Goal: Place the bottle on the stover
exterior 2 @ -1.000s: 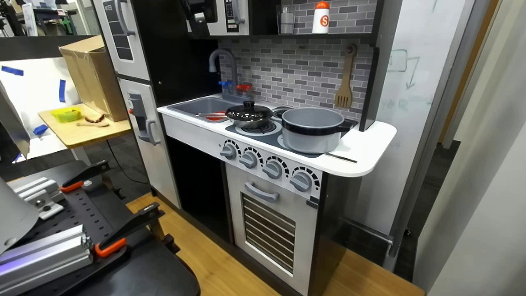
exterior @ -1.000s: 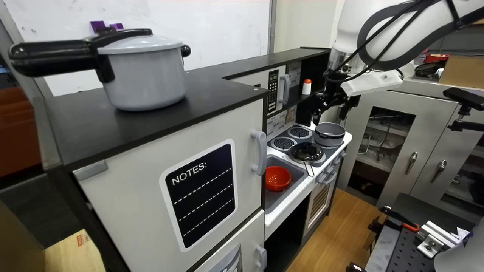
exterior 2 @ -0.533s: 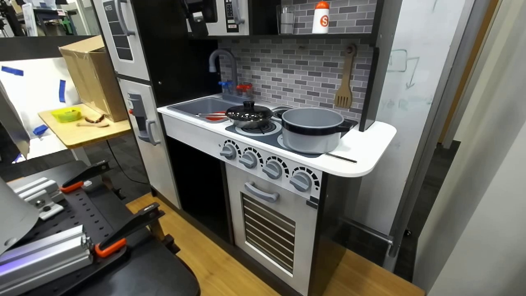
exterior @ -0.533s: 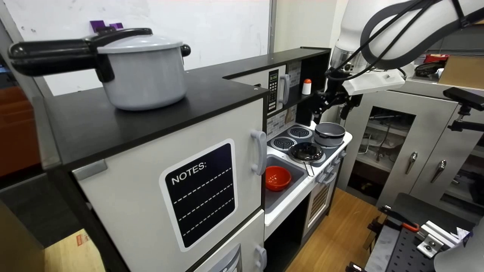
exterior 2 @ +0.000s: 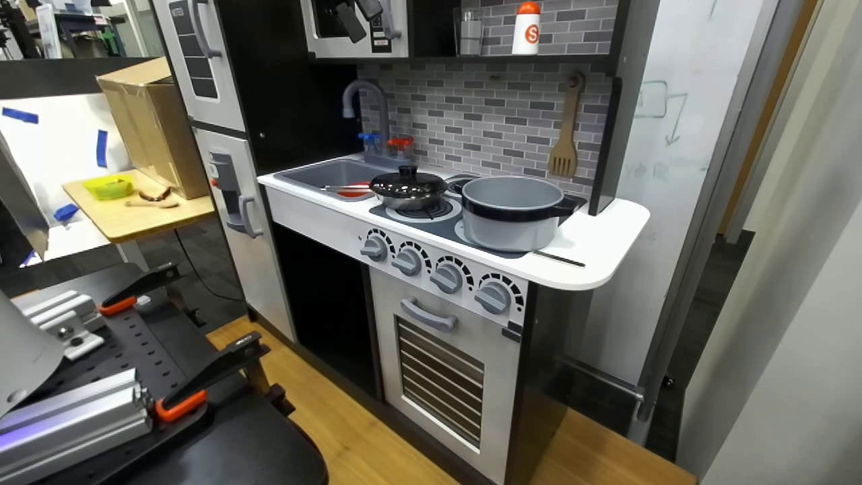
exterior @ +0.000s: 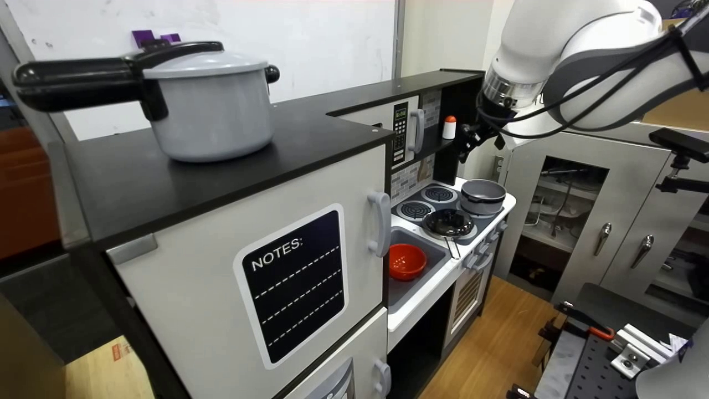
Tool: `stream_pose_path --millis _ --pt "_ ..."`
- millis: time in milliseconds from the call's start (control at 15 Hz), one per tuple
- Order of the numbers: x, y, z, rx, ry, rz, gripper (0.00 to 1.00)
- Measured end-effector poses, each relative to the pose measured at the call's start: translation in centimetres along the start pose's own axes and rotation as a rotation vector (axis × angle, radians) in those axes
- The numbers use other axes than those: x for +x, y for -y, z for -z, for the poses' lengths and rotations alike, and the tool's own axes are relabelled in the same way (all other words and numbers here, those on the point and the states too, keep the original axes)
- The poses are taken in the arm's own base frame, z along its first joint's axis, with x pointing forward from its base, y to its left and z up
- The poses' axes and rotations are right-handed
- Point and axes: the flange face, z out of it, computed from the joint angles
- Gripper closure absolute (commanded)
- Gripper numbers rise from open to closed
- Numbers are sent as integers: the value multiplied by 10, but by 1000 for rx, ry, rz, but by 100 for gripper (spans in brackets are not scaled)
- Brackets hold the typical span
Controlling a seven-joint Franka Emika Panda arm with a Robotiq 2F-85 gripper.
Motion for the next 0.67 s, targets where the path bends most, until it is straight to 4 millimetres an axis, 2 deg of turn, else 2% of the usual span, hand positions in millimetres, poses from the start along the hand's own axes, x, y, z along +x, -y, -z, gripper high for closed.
stream_pose_path --millis 267,667 --pt "-20 8 -6 16 -43 -23 0" --pt "-20 7 -5 17 -49 -28 0"
